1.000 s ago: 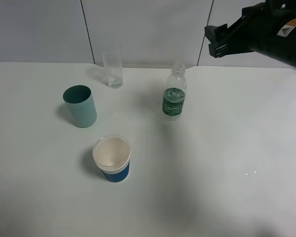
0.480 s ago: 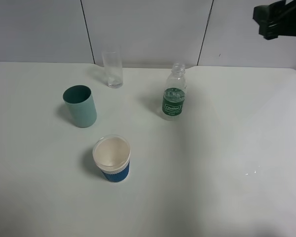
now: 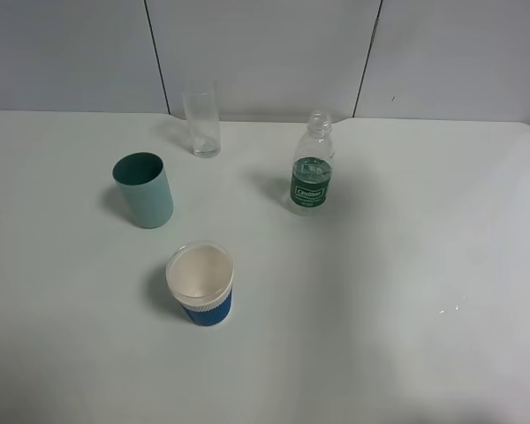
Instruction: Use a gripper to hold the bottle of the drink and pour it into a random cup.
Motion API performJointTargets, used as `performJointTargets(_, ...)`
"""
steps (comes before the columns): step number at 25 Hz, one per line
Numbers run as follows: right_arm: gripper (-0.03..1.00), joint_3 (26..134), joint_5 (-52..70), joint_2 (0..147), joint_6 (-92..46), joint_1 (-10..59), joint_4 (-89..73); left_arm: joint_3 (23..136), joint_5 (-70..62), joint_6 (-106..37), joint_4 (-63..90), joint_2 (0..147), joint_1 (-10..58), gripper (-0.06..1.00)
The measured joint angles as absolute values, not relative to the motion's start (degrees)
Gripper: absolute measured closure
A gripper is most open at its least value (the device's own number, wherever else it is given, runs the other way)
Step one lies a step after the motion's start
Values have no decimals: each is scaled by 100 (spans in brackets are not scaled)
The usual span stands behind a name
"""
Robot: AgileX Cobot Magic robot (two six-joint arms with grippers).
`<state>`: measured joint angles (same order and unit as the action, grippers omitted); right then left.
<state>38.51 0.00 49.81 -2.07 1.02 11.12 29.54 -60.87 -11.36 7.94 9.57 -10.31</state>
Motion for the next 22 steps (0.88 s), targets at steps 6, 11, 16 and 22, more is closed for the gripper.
performJointTargets(6, 19, 3851, 877, 4143, -172, 102, 901, 2954, -6087, -1136, 794, 957, -1031, -5)
performJointTargets(11, 19, 3851, 1893, 3596, -172, 102, 662, 2954, -6087, -1136, 794, 957, -1031, -5)
performJointTargets(16, 19, 3851, 2837, 3074, -172, 102, 397, 2954, -6087, -1136, 794, 957, -1031, -5)
performJointTargets(22, 19, 3851, 3817, 2570, -323, 102, 94, 2954, -6087, -1136, 794, 957, -1031, -5)
